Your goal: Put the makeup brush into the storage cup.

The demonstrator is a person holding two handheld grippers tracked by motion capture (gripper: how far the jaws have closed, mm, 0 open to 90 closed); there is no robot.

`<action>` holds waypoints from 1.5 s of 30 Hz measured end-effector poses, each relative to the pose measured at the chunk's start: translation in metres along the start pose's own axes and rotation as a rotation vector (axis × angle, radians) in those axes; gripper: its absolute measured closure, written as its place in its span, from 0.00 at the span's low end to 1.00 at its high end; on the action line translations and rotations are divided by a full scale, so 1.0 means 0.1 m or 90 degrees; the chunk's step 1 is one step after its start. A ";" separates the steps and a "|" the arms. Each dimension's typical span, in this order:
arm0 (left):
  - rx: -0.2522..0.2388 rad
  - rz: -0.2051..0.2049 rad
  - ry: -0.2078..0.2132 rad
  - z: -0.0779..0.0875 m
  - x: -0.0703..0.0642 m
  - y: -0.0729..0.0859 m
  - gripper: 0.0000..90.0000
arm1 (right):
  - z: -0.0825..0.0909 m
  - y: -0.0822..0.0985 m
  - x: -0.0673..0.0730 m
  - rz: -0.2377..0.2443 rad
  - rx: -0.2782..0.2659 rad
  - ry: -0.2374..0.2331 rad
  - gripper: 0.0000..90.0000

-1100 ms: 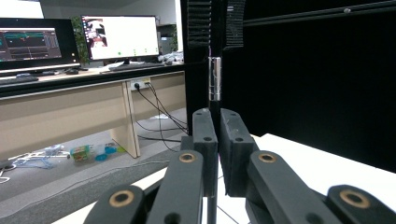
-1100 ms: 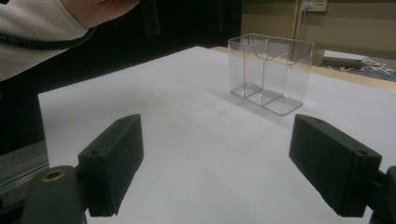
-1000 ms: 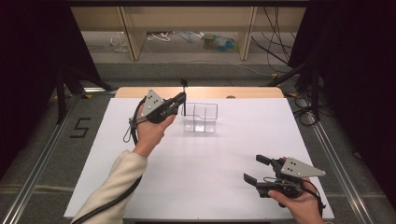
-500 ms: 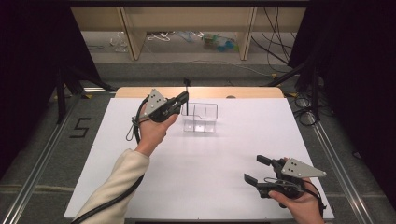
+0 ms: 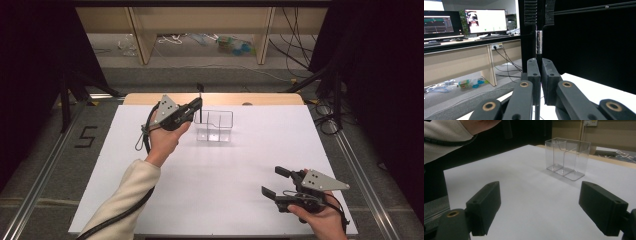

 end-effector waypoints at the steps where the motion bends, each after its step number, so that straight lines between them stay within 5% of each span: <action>1: -0.001 -0.001 0.002 -0.01 0.00 0.00 0.96 | 0.00 0.00 0.00 0.000 0.000 0.002 0.21; 8: 0.004 0.000 0.002 -0.03 0.00 0.03 0.96 | 0.00 0.00 -0.02 0.000 0.002 0.011 0.21; 9: 0.004 0.000 0.002 -0.04 0.00 0.03 0.96 | -0.03 -0.01 0.00 -0.008 -0.025 -0.003 0.21; 10: 0.004 0.000 0.002 -0.04 0.00 0.03 0.96 | -0.01 0.00 0.00 -0.008 -0.006 -0.022 0.21; 13: -0.002 0.001 0.003 -0.05 0.00 0.02 0.96 | -0.01 0.00 -0.01 -0.005 -0.007 0.002 0.21; 19: 0.000 0.000 0.002 -0.05 0.02 0.03 0.96 | -0.03 -0.01 0.00 -0.007 -0.026 -0.004 0.21; 45: 0.004 -0.002 -0.006 -0.12 0.09 0.03 0.96 | -0.01 0.00 -0.01 -0.005 -0.007 0.000 0.21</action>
Point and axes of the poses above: each handheld gripper's, and its own axes: z roughly backward along the jaws, y roughly out of its underside, x roughly to its left, the point moved 6 cm from there along -z, roughly forward along the jaws, and after that the axes turned 3 degrees about -z, right-handed, at the moved point
